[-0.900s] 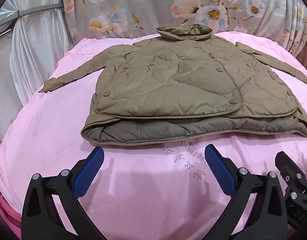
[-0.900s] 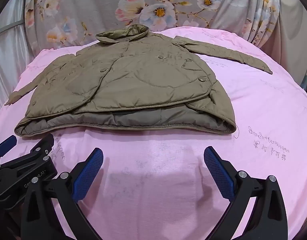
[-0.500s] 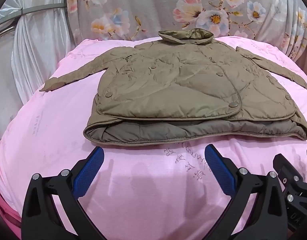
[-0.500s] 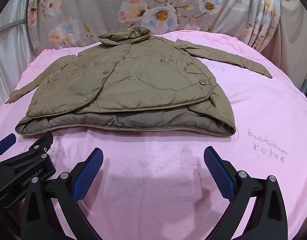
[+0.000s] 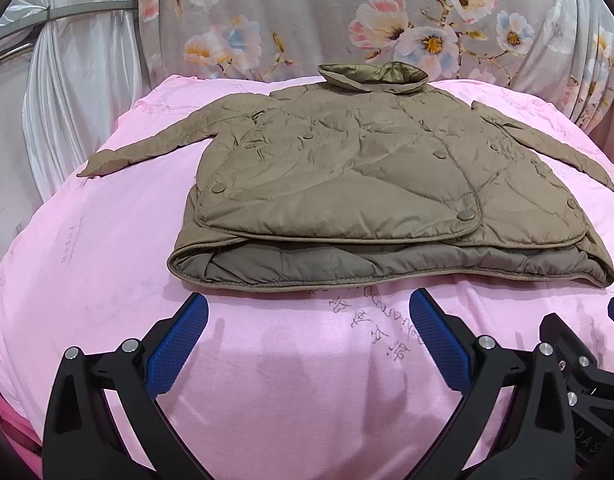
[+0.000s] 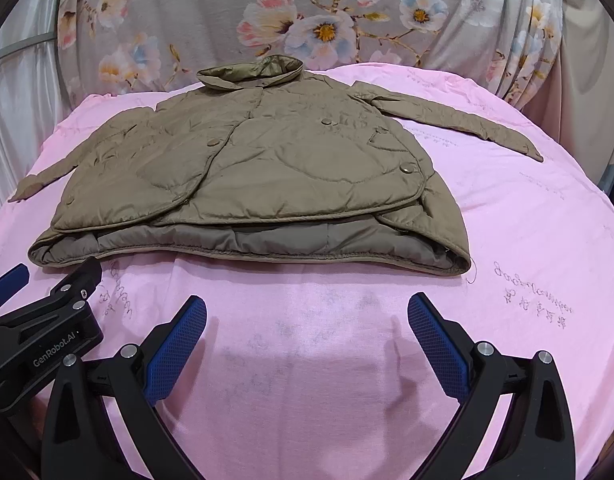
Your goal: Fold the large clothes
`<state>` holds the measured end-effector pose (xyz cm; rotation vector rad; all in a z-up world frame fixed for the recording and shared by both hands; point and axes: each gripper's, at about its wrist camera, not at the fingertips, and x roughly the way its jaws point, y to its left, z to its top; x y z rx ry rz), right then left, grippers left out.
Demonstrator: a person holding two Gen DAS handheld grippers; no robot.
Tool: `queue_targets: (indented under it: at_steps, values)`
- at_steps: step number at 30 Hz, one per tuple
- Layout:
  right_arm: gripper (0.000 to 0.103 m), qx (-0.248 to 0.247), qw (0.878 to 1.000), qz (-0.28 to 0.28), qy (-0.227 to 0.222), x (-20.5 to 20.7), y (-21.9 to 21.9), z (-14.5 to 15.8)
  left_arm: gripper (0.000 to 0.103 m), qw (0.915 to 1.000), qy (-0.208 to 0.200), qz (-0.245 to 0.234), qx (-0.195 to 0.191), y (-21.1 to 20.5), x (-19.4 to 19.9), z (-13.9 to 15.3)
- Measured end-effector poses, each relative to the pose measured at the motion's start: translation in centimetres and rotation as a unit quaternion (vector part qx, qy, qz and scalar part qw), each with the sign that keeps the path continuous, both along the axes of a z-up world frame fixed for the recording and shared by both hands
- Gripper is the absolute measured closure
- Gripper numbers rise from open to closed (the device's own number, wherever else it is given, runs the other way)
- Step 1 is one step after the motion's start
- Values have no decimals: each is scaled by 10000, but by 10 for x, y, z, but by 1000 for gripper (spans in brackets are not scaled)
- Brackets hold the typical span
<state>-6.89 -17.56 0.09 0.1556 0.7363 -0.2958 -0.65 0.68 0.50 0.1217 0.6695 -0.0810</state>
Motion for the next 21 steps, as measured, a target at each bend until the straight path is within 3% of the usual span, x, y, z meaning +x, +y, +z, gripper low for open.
queue_targets:
  at_steps: [21]
  values:
    - [5, -58, 10000, 3, 10, -2, 0, 0, 5, 10000, 2, -12, -24, -1, 0, 1]
